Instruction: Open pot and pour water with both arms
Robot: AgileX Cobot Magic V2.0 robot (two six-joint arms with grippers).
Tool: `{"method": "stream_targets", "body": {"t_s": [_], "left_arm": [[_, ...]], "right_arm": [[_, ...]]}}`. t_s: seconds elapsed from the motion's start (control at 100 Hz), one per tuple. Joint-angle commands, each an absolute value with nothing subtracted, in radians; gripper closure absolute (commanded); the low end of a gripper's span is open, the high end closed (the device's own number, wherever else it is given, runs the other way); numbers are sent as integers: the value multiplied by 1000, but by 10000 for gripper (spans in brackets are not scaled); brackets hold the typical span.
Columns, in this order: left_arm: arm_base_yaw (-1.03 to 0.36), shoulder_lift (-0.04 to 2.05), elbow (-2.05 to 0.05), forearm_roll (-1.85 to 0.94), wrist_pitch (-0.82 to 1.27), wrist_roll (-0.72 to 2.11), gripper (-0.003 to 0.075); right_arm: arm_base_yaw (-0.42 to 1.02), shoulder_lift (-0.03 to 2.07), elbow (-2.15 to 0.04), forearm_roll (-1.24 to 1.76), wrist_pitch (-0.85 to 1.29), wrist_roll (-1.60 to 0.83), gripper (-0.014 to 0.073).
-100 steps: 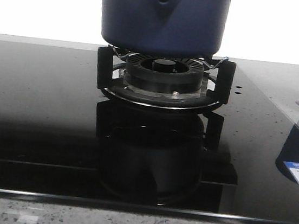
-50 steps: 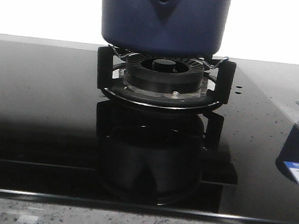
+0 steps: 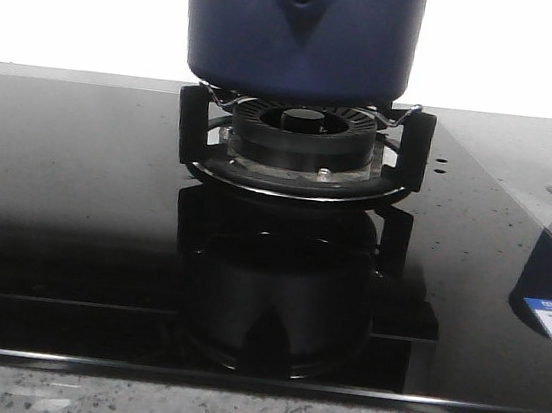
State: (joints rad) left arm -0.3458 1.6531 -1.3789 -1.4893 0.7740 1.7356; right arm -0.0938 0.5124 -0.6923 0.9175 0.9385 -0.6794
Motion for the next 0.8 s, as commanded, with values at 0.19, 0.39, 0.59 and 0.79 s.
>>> {"method": "stream_targets", "body": {"t_s": [0.19, 0.39, 0.59, 0.79], "left_arm": [[-339, 1628, -1415, -1617, 660, 1763, 132], [-328, 1673, -1417, -1680, 735, 1763, 132], [-328, 1709, -1417, -1748, 838, 1763, 132], [-330, 1715, -1417, -1760, 868, 1755, 132]], "right_arm": [[-95, 526, -727, 955, 882, -693, 235], [-95, 526, -727, 955, 875, -693, 235], [-95, 526, -727, 954, 874, -693, 235], [-95, 526, -727, 953, 865, -693, 235]]}}
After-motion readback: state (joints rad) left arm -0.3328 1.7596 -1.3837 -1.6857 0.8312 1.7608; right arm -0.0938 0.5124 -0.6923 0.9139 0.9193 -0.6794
